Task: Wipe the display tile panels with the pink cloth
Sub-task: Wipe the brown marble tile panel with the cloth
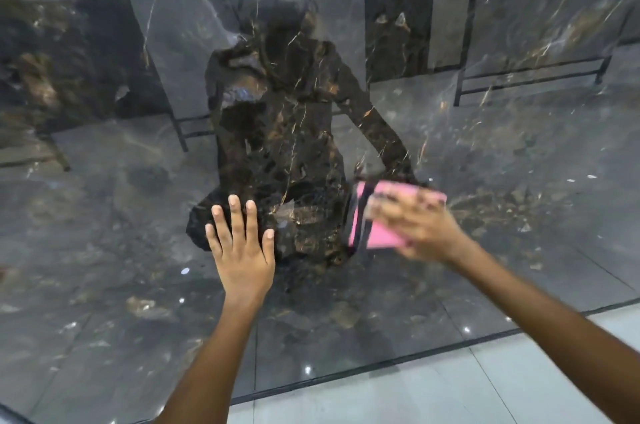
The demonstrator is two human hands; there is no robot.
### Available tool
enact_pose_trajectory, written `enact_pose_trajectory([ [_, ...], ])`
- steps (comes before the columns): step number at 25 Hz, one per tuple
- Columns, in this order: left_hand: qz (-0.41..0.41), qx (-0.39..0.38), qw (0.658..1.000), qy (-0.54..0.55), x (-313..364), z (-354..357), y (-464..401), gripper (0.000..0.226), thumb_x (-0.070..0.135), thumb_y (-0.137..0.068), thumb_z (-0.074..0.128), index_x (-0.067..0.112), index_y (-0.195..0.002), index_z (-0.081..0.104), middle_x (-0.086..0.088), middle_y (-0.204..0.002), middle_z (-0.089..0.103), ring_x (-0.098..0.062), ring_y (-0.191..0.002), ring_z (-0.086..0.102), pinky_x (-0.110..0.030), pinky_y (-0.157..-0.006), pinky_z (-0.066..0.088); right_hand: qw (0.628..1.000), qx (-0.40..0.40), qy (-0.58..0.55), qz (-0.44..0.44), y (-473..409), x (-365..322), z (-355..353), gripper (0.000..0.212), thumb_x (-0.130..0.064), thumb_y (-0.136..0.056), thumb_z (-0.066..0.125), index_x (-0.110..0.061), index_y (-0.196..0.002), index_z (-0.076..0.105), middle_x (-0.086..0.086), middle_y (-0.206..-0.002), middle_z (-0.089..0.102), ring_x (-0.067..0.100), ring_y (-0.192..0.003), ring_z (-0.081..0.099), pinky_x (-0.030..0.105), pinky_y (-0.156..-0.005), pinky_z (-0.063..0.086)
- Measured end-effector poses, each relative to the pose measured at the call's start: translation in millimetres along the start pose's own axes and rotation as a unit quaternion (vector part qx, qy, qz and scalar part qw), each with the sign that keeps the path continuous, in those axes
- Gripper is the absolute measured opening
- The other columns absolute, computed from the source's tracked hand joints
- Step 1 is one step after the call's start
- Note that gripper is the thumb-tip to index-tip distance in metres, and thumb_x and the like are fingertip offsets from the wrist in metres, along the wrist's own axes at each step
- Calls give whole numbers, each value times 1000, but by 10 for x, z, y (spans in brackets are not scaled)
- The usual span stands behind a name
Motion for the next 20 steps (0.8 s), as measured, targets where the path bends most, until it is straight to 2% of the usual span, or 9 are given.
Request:
enact_pose_trajectory([
  [4,-15,30,999,22,-3,69,-23,55,41,-106,14,26,-157,-2,7,-164,-10,-18,-151,-10,-39,-122,-6,931,215,-122,269,-1036,417,-215,53,-11,-78,62,6,-129,55,20,-139,49,34,-135,38,41,-112,31],
  [6,-7,30,999,27,-25,84,3,55,41,-106,13,26,-157,0,8,-164,-9,-18,-151,-10,-39,-122,-5,963,161,-123,178,-974,-244,99,65,-11,-76,64,-1,-138,47,14,-140,50,32,-126,48,39,-97,45],
  [8,28,10,999,38,-75,74,30,55,42,-105,13,27,-157,0,8,-164,-11,-19,-151,-11,-39,-121,-6,994,-26,-102,5,-457,-1066,521,90,-15,-70,72,-9,-149,30,3,-149,42,22,-134,41,34,-100,40],
  [10,55,-5,998,37,-115,41,46,57,43,-105,14,27,-157,-2,7,-164,-13,-19,-150,-13,-39,-121,-8,966,-185,-86,-160,131,-1503,733,93,-20,-65,83,-15,-147,38,-6,-151,41,16,-138,37,34,-112,31],
  [12,42,1,999,27,-100,35,33,57,43,-105,15,28,-156,-4,8,-163,-14,-18,-150,-14,-38,-121,-9,954,-192,-150,-177,258,-1302,655,84,-6,-65,83,-18,-140,47,-5,-146,46,18,-128,51,34,-104,45],
  [14,18,15,999,28,-51,77,106,56,42,-106,16,27,-156,-5,9,-163,-14,-17,-150,-14,-38,-121,-9,983,-70,-162,-54,34,-733,400,72,4,-75,64,-17,-140,41,1,-145,44,26,-118,58,40,-86,55],
  [15,9,25,999,24,-24,106,157,56,41,-106,16,27,-156,-5,9,-163,-14,-17,-150,-14,-38,-122,-8,989,2,-144,41,-98,-374,236,64,2,-78,56,-14,-138,42,4,-143,44,30,-121,55,43,-91,52],
  [18,-2,44,999,28,-4,188,242,55,39,-107,15,25,-157,-3,8,-164,-12,-19,-151,-11,-40,-122,-5,906,179,-115,365,-104,70,65,54,-9,-80,61,-5,-132,46,12,-142,42,33,-138,35,40,-110,29],
  [20,3,50,998,36,-10,202,244,55,38,-106,15,25,-157,-2,8,-163,-11,-19,-151,-11,-40,-122,-5,868,176,-104,453,287,-557,367,58,-17,-85,60,-4,-137,38,11,-150,33,30,-144,24,40,-114,24],
])
Point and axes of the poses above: each hand's wrist, its own y-axis away from the middle knuckle, its own z-axis out of the palm, x = y × z, the point moved 3 cm from there along -y, towards the middle knuckle
